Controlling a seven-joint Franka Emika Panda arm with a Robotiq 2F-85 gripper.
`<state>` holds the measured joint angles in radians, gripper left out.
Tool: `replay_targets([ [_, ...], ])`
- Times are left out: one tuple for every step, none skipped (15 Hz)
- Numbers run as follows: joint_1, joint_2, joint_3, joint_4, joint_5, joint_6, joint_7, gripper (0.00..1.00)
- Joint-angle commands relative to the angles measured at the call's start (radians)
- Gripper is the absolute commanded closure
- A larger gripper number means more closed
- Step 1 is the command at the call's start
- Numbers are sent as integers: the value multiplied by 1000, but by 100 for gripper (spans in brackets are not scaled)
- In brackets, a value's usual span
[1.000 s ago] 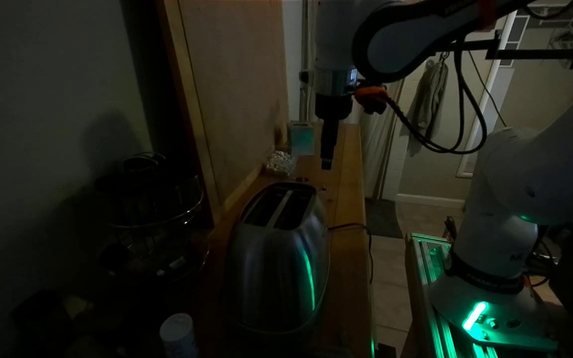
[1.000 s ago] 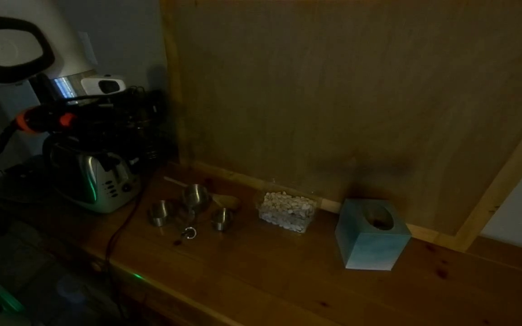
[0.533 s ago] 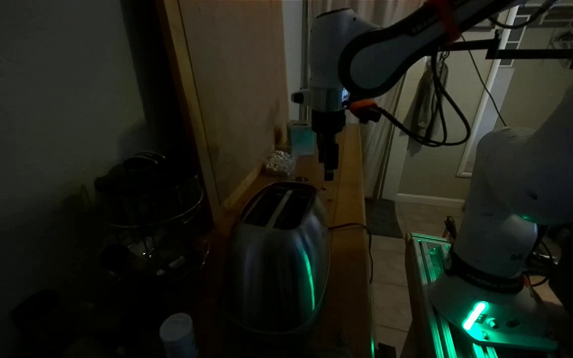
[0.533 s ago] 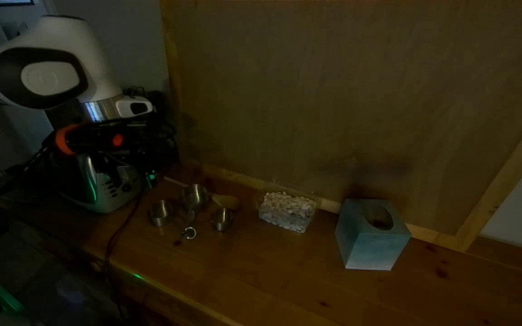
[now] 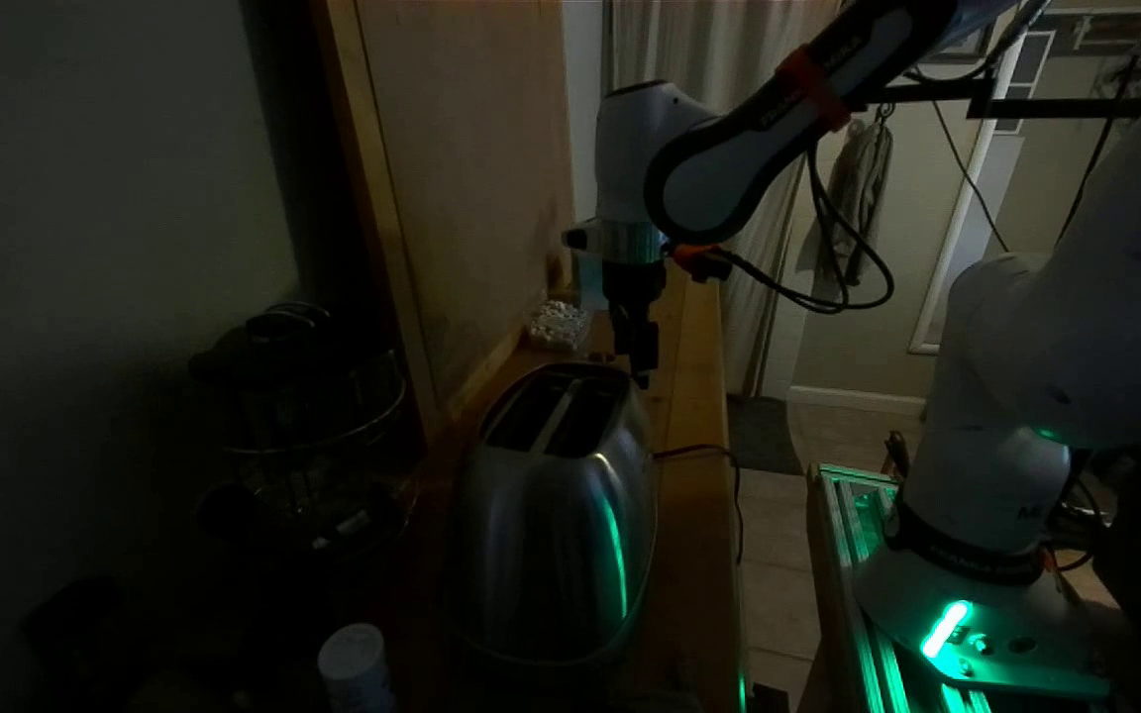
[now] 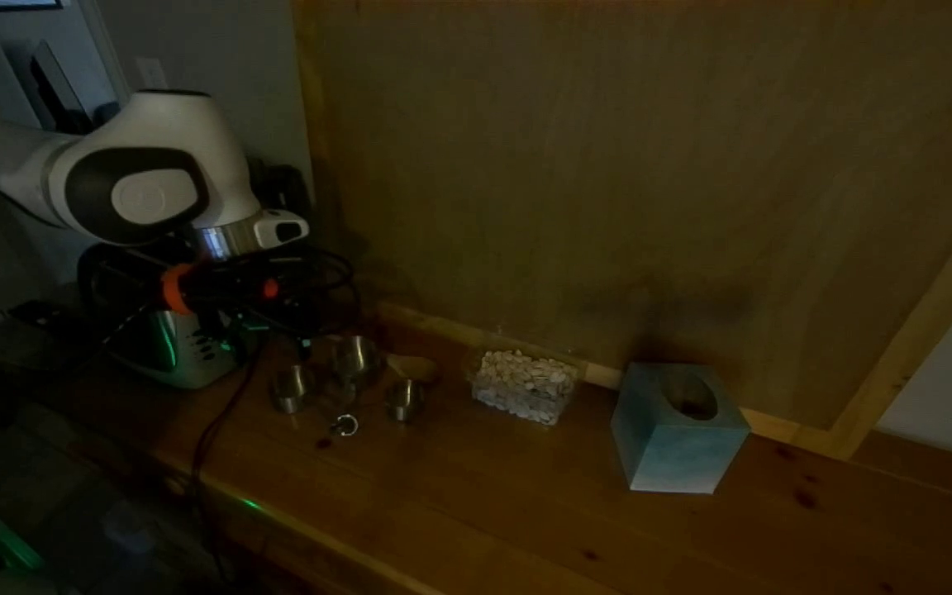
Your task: Stack the silver items
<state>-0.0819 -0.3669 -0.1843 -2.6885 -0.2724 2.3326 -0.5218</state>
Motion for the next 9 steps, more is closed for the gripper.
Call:
replay_targets([
  [-1,87,-24,30,6,92,-35,0],
  [-1,101,-26,30,7,112,-42,0],
  [-3,118,-28,30,7,135,-44,3],
  [-5,130,-30,35,10,149,-48,9],
  [-6,142,-31,35,13,165,-49,28],
  [-9,154,-33,39,14,176,-50,29],
  [-11,164,-34,43,16,183,-50,35],
  [-11,174,-35,45,21,188,-53,44],
  [-13,183,-35,51,24,191,-54,51],
])
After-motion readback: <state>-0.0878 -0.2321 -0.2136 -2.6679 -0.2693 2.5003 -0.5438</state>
